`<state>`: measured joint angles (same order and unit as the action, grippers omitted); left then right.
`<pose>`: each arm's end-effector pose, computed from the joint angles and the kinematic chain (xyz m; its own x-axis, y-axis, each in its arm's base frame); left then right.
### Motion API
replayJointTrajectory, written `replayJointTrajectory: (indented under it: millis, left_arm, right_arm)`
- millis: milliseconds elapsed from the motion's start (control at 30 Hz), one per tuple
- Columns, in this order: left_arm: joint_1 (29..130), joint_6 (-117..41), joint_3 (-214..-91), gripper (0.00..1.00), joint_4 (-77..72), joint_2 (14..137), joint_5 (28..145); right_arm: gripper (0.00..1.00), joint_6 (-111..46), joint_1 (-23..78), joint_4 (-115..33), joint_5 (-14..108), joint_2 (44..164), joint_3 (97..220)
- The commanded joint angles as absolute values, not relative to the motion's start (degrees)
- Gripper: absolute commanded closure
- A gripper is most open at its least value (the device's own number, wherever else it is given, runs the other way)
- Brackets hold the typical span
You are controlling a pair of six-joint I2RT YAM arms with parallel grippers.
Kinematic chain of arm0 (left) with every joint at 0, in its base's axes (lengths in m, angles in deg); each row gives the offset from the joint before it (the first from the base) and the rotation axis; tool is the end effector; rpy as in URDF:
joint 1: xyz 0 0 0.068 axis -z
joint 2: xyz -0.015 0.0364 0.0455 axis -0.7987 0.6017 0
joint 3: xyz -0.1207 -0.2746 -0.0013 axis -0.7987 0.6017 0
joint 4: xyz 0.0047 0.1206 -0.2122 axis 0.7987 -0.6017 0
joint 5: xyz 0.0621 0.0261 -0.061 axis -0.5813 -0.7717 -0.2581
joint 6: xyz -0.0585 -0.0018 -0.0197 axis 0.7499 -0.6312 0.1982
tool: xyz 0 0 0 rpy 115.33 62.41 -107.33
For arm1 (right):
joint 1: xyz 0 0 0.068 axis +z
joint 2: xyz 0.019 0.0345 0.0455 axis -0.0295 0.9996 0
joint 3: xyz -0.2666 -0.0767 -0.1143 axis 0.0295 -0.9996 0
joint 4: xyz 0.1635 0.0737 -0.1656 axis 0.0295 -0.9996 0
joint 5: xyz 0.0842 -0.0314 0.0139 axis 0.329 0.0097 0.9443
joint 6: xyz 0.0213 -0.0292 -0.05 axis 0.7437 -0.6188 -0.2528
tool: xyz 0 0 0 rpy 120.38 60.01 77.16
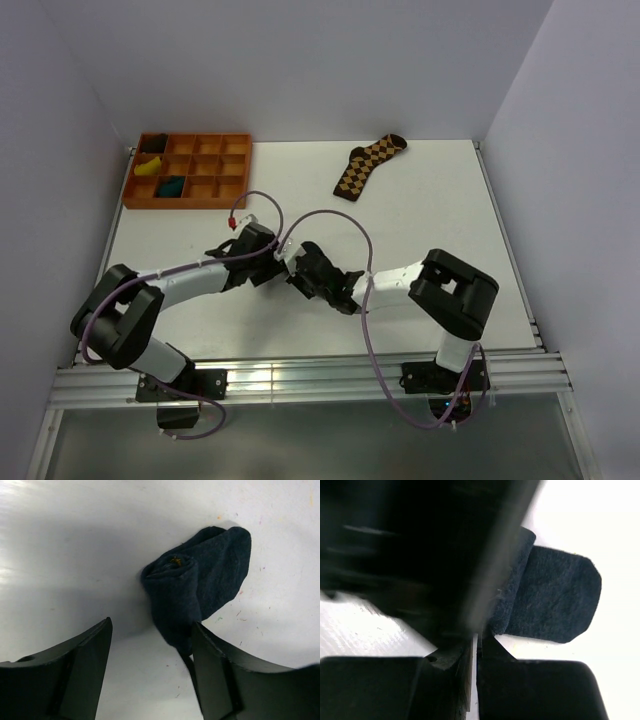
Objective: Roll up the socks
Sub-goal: Roll the sock at the center of the board.
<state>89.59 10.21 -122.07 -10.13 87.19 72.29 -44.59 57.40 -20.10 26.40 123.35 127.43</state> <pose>0.2309 -0.1655 0.1951 -0.7784 -0.4915 -0.3907 -0.2602 0.8188 -0.5116 0.1873 0.2920 0.1786 -0.2239 -0.5567 -0.8000 -0.7623 0.6115 -0.2122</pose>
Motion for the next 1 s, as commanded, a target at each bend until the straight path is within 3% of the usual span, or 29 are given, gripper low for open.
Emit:
replayJointTrajectory:
  millis: [0, 467, 967]
  left_arm:
    - [88.3, 11.1, -119.9, 0.31, -10.6, 83.3, 72.6]
    - [85.0, 11.7, -112.3, 0.30, 1.3, 77.9, 75.4]
    - [82.1, 13.2, -113.5, 0.33, 8.5, 85.7, 77.1]
  right_arm:
    - [1.00, -39.4, 53.8, -25.8, 38.7, 123.5, 126.5]
    - [1.00, -32.9, 39.1, -28.4, 74.1, 129.5, 130.9]
    - [1.00, -37.7, 35.8, -40.2, 81.6, 134.4, 139.9]
